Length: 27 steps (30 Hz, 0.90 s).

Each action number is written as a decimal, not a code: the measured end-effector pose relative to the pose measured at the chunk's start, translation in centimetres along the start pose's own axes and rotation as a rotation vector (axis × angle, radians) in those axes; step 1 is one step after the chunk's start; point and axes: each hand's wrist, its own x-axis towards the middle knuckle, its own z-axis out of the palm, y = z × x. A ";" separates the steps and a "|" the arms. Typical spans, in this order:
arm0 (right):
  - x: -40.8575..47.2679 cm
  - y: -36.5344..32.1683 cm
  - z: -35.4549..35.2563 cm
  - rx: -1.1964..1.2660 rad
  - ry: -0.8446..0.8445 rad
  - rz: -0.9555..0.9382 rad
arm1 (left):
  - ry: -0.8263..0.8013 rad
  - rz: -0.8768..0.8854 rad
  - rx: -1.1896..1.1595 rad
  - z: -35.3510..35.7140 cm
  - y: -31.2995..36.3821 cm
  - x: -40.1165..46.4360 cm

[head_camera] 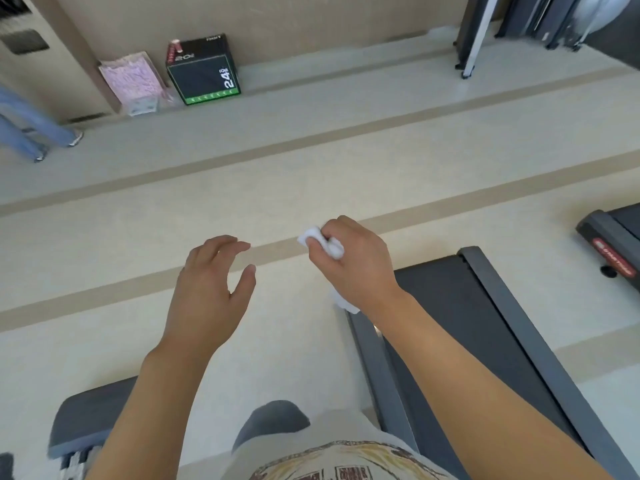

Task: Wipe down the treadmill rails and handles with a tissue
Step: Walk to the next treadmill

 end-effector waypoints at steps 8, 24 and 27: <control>8.5 1.7 4.0 0.019 -0.024 0.045 | 0.023 -0.022 -0.037 1.6 -4.3 8.8; 32.1 -0.1 15.6 -0.027 0.143 0.223 | -0.084 0.153 -0.078 -0.7 -17.8 37.5; 34.7 -0.6 16.6 -0.034 0.176 0.245 | -0.107 0.173 -0.104 -0.8 -18.9 41.1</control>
